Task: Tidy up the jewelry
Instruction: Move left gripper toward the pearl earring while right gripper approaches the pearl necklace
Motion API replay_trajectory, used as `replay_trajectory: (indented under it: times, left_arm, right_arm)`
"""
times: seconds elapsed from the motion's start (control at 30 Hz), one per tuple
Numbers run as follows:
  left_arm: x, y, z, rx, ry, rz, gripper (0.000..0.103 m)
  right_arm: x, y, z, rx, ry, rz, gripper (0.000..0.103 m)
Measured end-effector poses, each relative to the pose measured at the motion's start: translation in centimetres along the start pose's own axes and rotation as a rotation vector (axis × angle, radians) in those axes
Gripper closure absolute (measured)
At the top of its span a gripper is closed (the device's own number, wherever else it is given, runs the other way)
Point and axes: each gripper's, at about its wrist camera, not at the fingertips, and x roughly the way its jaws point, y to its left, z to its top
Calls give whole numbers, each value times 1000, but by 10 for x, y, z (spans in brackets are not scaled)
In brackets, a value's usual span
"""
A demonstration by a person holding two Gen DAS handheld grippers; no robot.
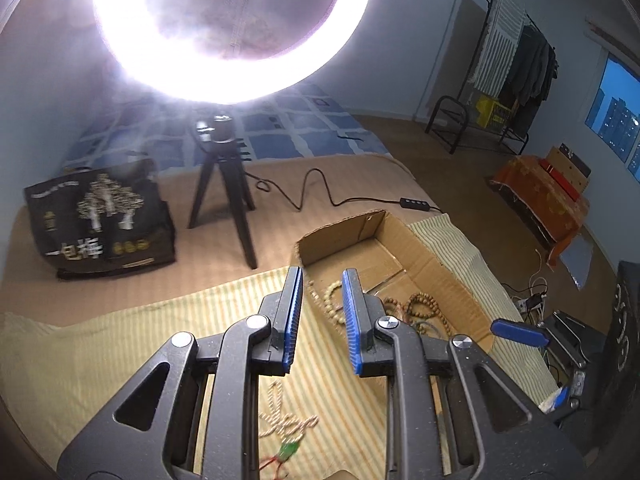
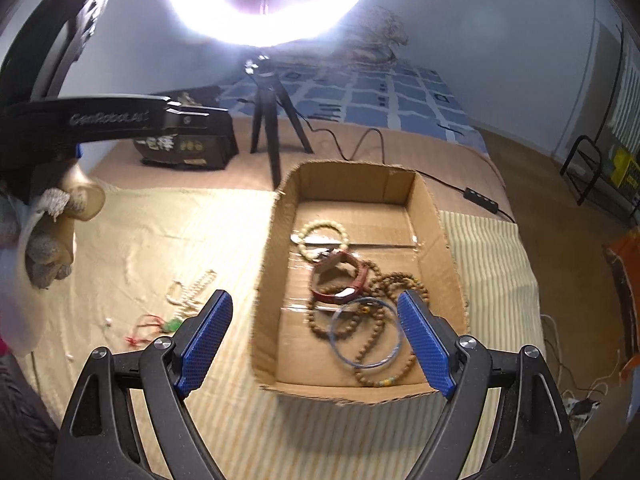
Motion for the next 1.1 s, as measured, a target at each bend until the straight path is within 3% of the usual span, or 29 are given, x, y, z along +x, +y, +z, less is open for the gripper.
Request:
replay_trajectory:
  times: [0.27, 0.57, 0.87, 1.0, 1.1]
  left_arm:
    - [-58, 35, -33, 6, -4, 49, 84]
    - [-98, 81, -93, -45, 37, 89, 84]
    - [-92, 103, -148, -83, 124, 75, 84]
    - [-78, 107, -167, -95, 174, 48, 84]
    - [-67, 106, -178, -90, 206, 31, 84]
  right_arm:
    - [-5, 33, -1, -5, -14, 54, 19]
    - [12, 61, 0, -13, 25, 147, 19]
    - [50, 84, -1, 5, 102, 215, 19]
    - [68, 90, -2, 19, 146, 237, 36]
    - [85, 99, -3, 10, 180, 248, 37]
